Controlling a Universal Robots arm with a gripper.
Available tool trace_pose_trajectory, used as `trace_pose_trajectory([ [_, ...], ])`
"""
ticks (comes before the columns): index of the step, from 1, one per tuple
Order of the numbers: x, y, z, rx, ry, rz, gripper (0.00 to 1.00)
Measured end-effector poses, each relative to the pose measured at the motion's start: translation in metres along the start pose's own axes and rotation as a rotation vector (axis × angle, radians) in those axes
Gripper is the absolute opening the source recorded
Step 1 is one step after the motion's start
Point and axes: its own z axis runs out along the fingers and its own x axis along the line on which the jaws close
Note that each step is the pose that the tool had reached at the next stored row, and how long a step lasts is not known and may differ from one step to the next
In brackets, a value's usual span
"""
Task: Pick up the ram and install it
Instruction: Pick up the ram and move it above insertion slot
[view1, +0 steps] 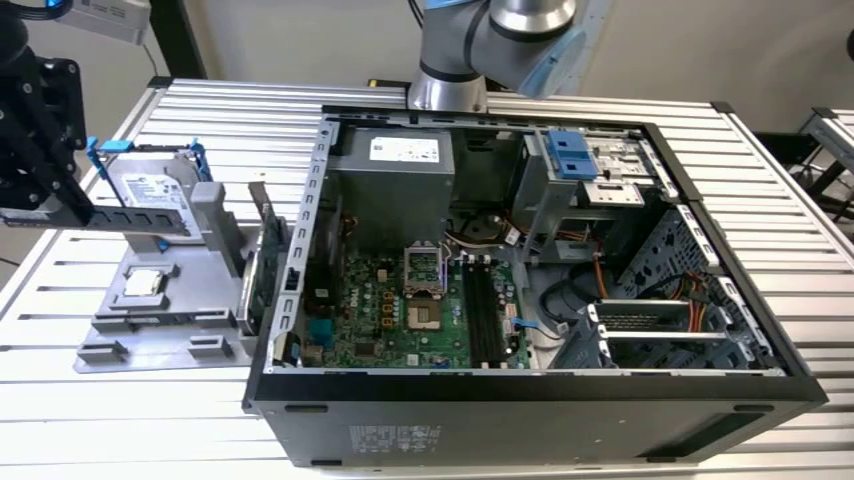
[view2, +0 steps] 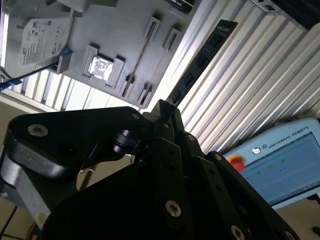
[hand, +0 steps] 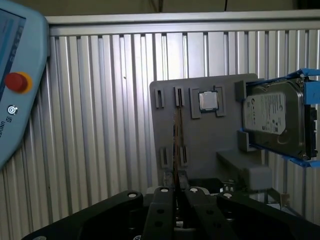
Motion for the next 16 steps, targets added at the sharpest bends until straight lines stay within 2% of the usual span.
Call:
trace_pose_trajectory([
  [7,0.0,-0.0003,-0.0001,0.0,0.0,0.0,0.0],
  [12,-0.0001,-0.0002,-0.0044,0.0001,0.0,0.0,0.0],
  [16,-0.0002,-0.0002,-0.0046,0.0001,-0.0001,0.0,0.0],
])
